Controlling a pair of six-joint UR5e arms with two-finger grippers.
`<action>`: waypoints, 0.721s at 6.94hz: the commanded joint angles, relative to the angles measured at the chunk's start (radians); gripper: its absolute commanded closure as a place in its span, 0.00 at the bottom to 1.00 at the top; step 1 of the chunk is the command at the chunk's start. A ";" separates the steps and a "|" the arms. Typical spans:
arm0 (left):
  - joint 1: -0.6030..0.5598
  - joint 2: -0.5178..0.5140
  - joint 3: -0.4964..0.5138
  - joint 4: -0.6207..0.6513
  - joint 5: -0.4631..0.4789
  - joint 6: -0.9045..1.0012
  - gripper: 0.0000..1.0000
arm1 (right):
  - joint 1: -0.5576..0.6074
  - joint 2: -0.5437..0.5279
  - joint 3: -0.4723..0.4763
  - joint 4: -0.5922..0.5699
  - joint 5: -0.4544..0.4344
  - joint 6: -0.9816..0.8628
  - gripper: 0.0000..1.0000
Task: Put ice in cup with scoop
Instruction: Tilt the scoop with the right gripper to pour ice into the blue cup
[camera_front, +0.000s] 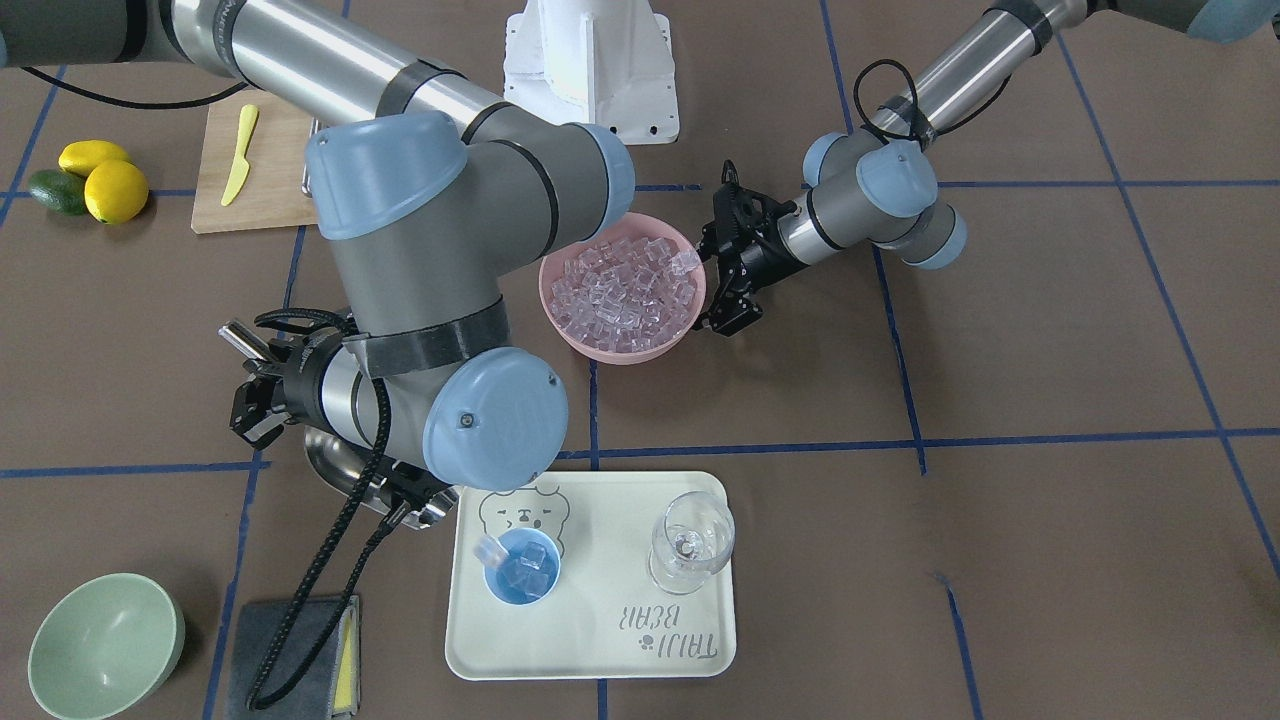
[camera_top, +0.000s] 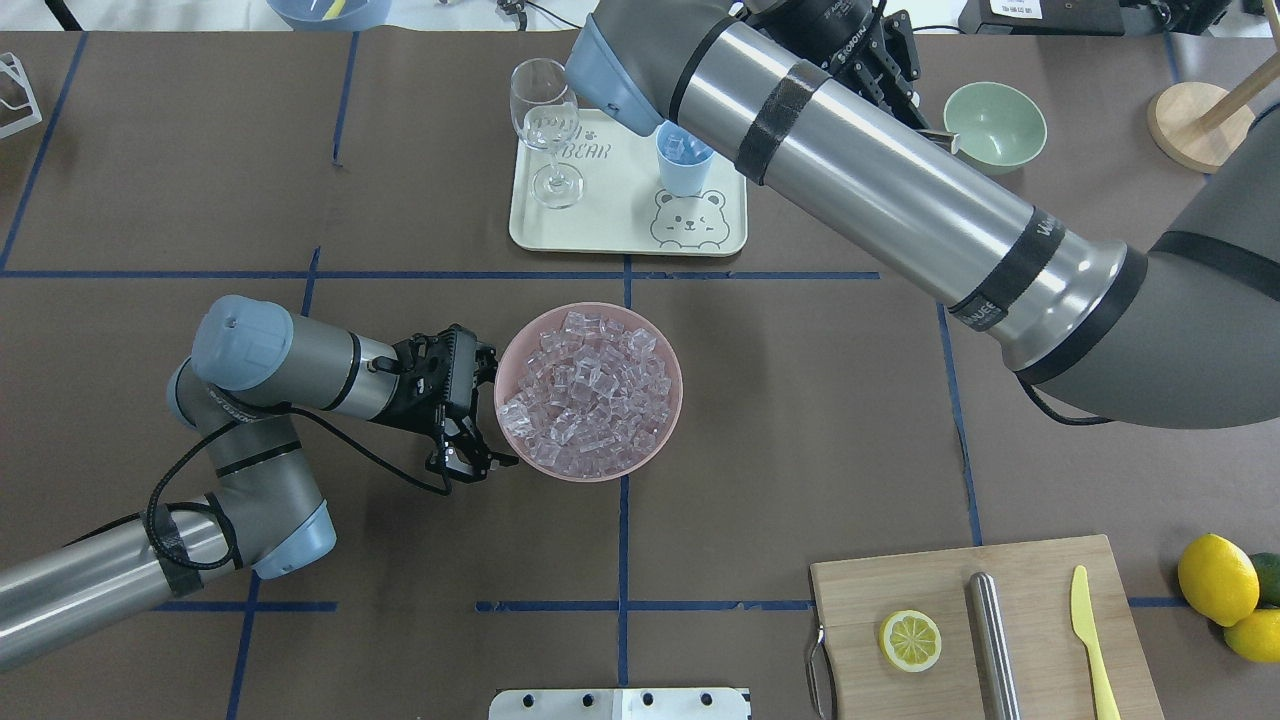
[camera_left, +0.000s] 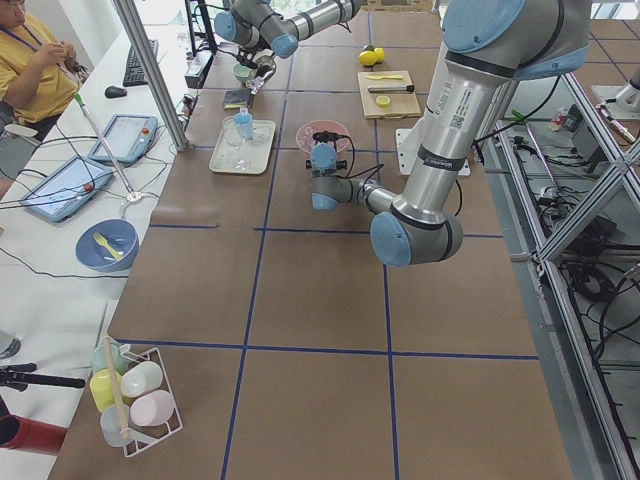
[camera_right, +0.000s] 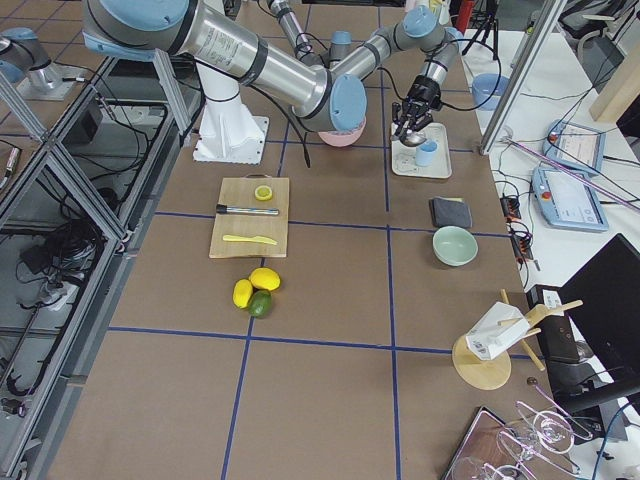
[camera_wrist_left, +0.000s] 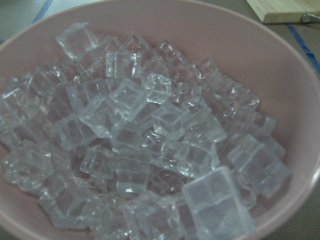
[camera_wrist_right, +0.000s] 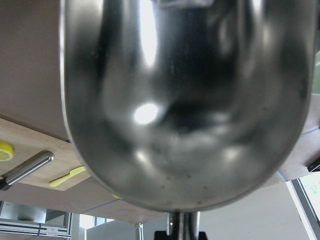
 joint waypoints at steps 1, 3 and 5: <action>0.000 0.001 0.000 0.000 0.000 0.000 0.00 | 0.003 0.006 0.001 -0.006 -0.010 -0.020 1.00; 0.000 0.001 0.002 0.000 0.000 0.000 0.00 | 0.003 0.007 0.001 -0.006 -0.009 -0.020 1.00; -0.002 0.001 0.002 0.000 0.000 0.000 0.00 | 0.003 0.006 0.007 -0.006 -0.006 -0.020 1.00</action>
